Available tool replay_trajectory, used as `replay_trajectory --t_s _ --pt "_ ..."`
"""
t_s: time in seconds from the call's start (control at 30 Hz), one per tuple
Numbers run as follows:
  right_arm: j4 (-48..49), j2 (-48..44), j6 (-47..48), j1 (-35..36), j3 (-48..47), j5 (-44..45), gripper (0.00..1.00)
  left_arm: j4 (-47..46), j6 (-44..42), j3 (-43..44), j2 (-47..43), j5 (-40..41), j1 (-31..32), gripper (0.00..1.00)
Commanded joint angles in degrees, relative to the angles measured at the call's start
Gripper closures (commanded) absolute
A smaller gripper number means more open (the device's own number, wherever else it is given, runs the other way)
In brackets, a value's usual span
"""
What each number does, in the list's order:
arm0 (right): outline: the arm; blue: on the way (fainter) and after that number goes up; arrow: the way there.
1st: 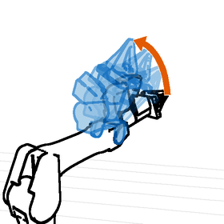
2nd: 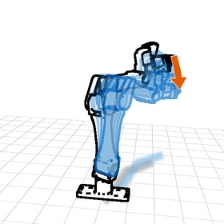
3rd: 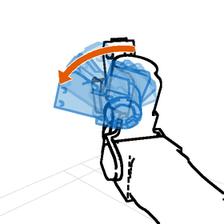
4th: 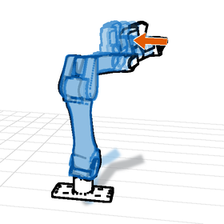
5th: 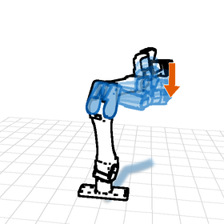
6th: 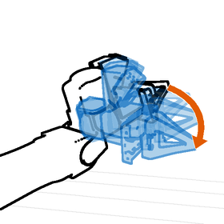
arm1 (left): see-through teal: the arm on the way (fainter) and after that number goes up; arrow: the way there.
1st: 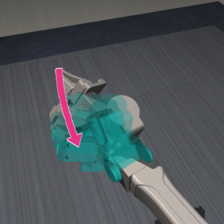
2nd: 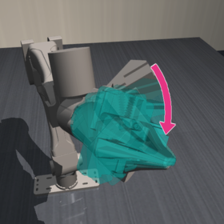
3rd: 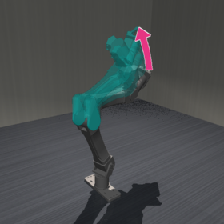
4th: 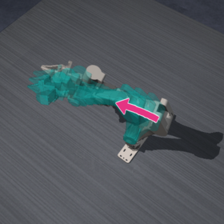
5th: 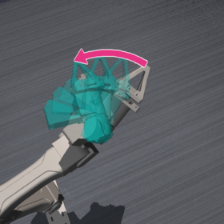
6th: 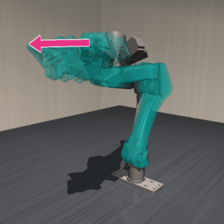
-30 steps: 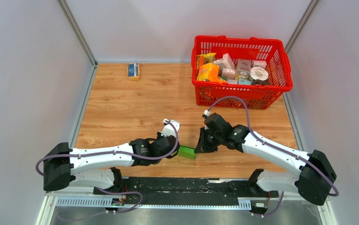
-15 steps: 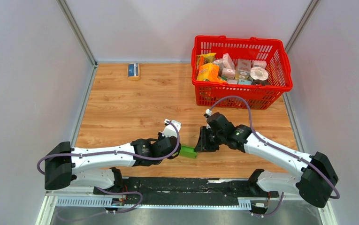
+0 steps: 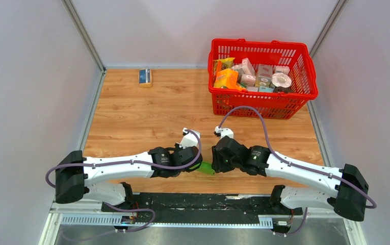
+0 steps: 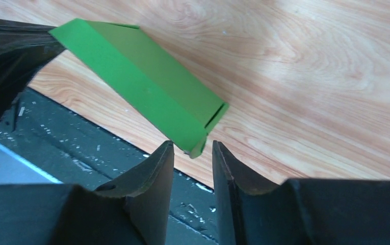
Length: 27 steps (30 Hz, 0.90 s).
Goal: Fold the paper box
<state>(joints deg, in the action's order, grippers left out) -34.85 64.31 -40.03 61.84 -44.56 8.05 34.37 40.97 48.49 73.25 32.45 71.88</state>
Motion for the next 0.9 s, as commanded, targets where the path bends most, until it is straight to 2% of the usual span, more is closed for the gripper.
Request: replay_trajectory --t_s 0.0,0.2,0.43,0.63,0.87 --pt "1.7 -2.1 2.2 0.5 1.5 5.1 0.63 1.5 1.7 1.6 -0.4 -1.8 0.5 1.0" --pt "3.1 -4.9 4.4 0.6 3.1 4.6 0.62 2.2 1.1 2.4 -0.7 -2.3 0.5 1.0" --pt "6.5 -3.9 6.0 1.6 3.4 3.3 0.65 3.1 1.1 3.5 -0.5 -2.7 0.5 1.0" --pt "5.0 -3.0 5.9 3.4 3.5 6.8 0.72 4.7 1.1 4.9 -0.2 -2.7 0.5 1.0" --pt "2.9 -2.5 5.4 6.6 3.3 10.7 0.72 5.7 1.0 5.7 0.8 -3.1 0.5 1.0"
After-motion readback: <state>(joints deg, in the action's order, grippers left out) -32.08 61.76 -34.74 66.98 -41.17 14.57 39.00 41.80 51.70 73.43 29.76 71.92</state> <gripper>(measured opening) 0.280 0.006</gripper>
